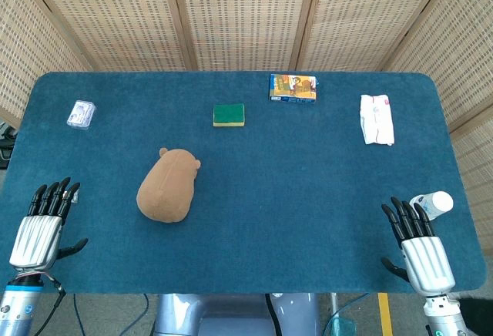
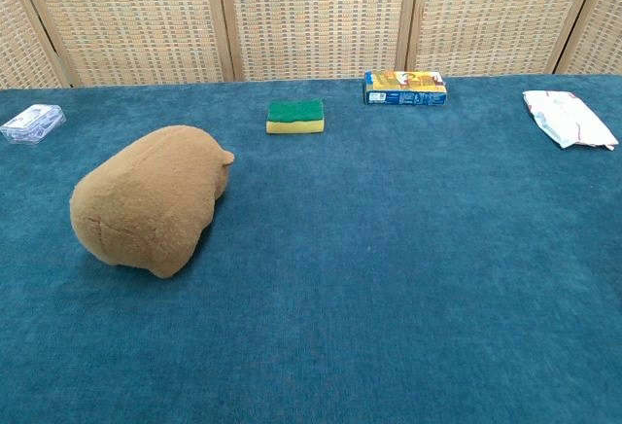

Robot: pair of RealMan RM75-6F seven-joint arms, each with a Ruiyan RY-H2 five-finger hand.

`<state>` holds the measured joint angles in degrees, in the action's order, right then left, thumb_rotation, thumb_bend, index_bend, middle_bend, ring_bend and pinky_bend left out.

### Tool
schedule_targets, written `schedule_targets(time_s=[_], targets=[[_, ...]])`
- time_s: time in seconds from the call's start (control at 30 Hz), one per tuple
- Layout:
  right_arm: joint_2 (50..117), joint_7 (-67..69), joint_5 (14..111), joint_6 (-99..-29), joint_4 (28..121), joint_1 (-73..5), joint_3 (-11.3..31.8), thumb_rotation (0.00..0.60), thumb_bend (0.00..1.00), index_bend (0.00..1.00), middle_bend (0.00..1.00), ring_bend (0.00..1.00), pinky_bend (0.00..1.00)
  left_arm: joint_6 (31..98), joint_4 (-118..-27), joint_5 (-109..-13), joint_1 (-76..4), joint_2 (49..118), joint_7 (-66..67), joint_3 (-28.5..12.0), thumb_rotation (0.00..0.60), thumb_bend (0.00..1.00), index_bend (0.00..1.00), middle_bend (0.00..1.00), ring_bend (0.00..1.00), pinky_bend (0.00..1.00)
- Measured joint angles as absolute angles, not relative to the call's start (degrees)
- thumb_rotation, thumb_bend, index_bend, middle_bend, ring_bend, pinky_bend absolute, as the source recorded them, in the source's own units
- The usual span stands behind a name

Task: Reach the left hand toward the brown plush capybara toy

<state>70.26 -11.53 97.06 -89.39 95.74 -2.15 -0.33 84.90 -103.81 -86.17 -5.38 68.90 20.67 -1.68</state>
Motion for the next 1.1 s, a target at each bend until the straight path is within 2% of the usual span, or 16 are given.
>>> schedule_targets(time_s=[1.1], targets=[[69.9,-10.6,97.5,-89.3,95.8,-2.3,-0.6,0.600,0.09,0.00,0.00,0.00,0.00,84.9,-103.8,-85.6,-5.6,69.1,20.0,-1.9,0.600,0.14,0.00,0.00,0.00,0.00]])
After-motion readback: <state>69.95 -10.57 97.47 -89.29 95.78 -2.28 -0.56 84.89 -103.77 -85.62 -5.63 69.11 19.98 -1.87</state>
